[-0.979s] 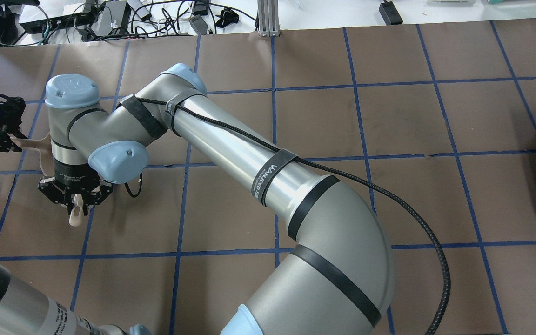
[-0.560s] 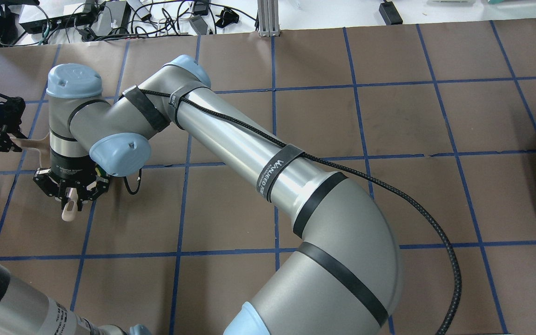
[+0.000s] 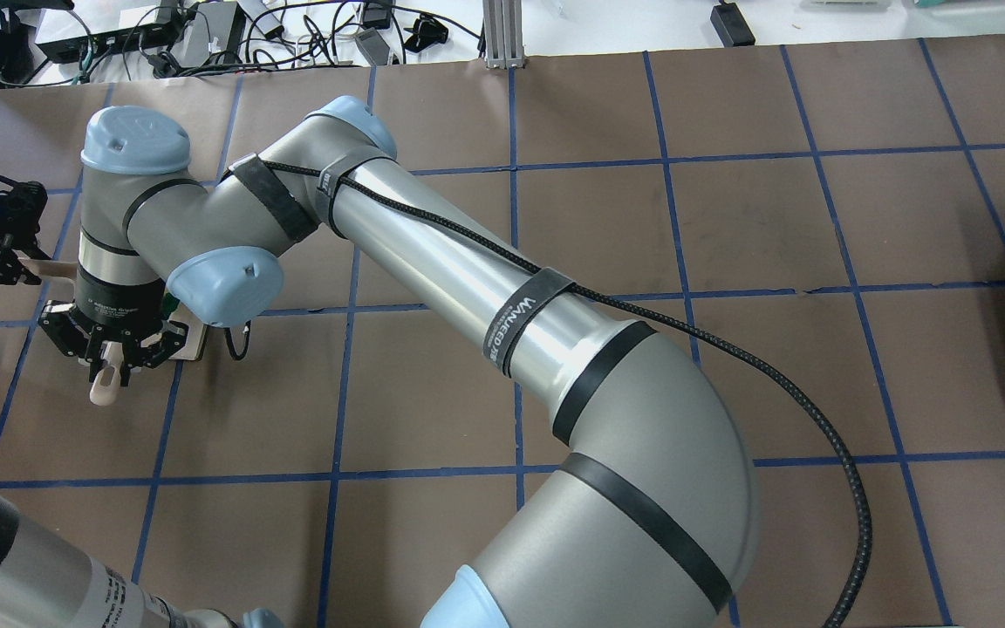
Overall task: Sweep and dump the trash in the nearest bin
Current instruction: 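Sweep the sponge and pastry into the dustpan with the right gripper's brush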
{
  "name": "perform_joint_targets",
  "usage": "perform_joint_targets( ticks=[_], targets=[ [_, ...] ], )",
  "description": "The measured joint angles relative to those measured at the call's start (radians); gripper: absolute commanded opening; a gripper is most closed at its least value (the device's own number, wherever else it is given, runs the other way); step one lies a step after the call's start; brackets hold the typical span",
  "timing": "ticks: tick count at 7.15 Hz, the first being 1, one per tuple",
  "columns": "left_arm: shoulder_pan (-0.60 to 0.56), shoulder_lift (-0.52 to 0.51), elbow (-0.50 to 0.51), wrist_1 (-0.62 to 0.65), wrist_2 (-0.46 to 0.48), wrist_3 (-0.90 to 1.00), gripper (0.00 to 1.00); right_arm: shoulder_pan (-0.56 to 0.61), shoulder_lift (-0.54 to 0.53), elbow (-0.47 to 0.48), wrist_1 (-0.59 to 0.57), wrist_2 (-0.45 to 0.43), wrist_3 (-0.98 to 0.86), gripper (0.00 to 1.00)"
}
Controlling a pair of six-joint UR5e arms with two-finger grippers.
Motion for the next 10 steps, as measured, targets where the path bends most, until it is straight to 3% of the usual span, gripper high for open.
perform_joint_targets(
  ticks=[5, 10],
  targets=[
    [0.0, -0.001, -0.001, 0.0, 0.0, 0.0, 0.0, 0.0, 0.039, 0.023, -0.127, -0.019, 0.025, 0.0],
    [0.0, 0.0, -0.002, 0.009, -0.001, 0.0, 0.0, 0.031, -0.041, 0.188, -0.152, -0.018, 0.099, 0.0]
  ],
)
